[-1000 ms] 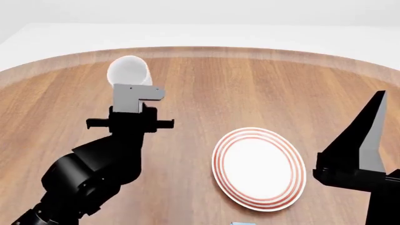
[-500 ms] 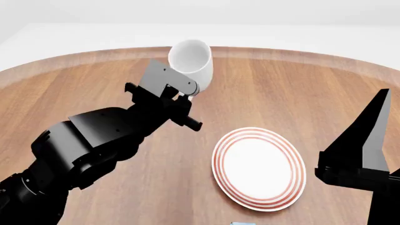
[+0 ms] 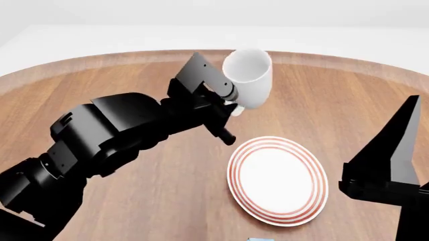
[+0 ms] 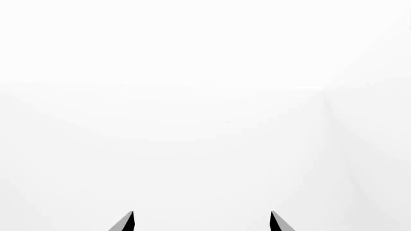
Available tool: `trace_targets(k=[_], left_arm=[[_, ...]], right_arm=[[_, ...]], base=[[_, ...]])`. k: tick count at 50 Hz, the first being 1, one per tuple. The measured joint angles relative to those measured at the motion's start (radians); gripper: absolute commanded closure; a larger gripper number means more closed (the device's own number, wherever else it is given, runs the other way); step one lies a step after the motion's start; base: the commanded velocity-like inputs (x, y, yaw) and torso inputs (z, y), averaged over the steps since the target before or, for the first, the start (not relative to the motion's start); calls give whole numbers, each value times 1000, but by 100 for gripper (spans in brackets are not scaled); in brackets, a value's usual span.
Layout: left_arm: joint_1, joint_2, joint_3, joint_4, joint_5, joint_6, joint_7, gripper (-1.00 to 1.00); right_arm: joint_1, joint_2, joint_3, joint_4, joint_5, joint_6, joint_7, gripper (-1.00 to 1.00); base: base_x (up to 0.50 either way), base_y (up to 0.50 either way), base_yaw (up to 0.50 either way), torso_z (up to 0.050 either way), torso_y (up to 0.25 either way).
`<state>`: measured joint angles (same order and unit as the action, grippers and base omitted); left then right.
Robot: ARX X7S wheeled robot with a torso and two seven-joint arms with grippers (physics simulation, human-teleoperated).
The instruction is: Pick up the white mug and put it on the plate, and put the chocolate pudding to the right of the plate.
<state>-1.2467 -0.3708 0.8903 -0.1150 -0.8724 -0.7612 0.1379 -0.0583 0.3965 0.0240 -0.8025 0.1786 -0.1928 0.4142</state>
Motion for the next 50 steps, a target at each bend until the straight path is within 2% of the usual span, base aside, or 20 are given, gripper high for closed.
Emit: trace_targets(k=[19,50], left_arm=[[-14,120,102,-117,45,35,122,100],[3,282,179,-394,76,77,218,100]], right_arm=[[-6,7,2,-9,7,-3,6,-100],[-8,15,-1,-3,13,-10,13,-100]], base=[[0,0,0,0,0],[0,0,0,0,0]])
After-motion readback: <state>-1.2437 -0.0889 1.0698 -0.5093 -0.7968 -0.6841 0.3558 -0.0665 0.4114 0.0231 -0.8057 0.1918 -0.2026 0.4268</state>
